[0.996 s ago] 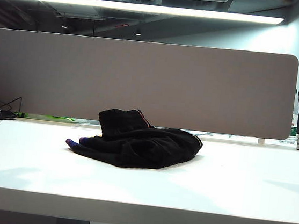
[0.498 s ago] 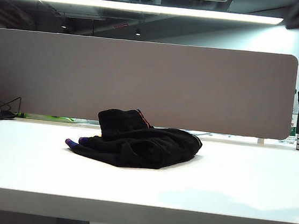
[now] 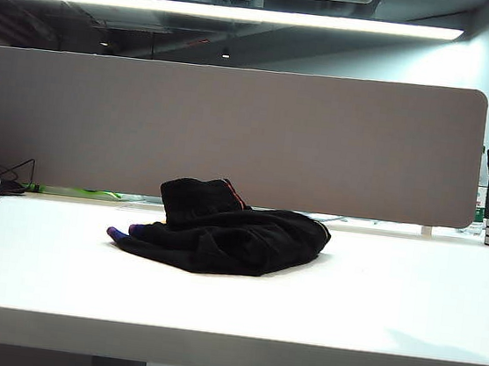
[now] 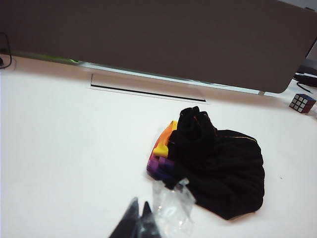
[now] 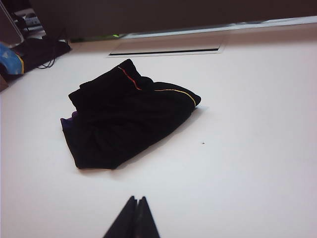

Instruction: Fold the basketball shorts on the desk in half horizontally, aligning the two legs, then fold them again vertically to align the hem with the waist, creating a neat rectangle.

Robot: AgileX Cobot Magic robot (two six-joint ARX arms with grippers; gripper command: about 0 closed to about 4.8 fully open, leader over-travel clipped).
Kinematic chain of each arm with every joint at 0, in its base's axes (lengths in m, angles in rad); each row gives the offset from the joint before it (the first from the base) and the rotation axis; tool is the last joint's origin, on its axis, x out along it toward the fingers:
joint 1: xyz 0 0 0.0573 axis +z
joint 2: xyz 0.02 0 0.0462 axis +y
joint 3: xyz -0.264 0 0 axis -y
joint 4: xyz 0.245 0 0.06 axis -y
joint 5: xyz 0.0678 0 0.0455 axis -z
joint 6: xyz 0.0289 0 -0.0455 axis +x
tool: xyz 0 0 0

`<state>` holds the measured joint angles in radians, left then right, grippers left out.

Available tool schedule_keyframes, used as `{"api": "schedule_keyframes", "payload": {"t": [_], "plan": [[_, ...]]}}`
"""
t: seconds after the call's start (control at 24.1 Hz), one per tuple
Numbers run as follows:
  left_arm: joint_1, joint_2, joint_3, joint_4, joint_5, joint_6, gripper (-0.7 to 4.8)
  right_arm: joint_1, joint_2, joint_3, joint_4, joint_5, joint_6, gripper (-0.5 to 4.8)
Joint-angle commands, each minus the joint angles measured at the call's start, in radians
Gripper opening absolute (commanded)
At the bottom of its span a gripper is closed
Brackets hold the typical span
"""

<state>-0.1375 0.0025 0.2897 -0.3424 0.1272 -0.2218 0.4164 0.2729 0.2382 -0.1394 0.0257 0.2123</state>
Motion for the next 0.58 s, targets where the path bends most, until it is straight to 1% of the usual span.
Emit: {"api": "schedule_keyframes", "payload": {"t": [0.04, 0.17, 0.29, 0.37, 0.41, 0.46, 0.58], "plan": [[0.001, 0.000, -0.014, 0.027, 0.006, -0.003, -0.06, 0.003, -0.114, -0.102, 0.014, 0.026, 0.001, -0.09], [0.001, 0.000, -0.032, 0.069, 0.005, 0.002, -0.06, 0.003, -0.198, -0.159, 0.011, 0.029, 0.004, -0.09], [0.001, 0.000, -0.069, 0.149, 0.004, -0.016, -0.06, 0.002, -0.274, -0.207, 0.000, 0.051, 0.003, -0.09], [0.001, 0.000, -0.117, 0.223, 0.005, -0.018, -0.06, 0.001, -0.269, -0.235, 0.004, 0.081, -0.004, -0.09], [0.001, 0.000, -0.132, 0.235, 0.005, -0.018, -0.06, 0.001, -0.269, -0.237, -0.008, 0.095, -0.006, -0.09], [0.001, 0.000, -0.168, 0.261, -0.009, -0.013, -0.06, 0.001, -0.273, -0.237, -0.012, 0.137, -0.033, -0.09], [0.001, 0.000, -0.232, 0.325, -0.019, -0.014, -0.06, 0.001, -0.274, -0.237, 0.006, 0.174, -0.100, -0.09]]}}
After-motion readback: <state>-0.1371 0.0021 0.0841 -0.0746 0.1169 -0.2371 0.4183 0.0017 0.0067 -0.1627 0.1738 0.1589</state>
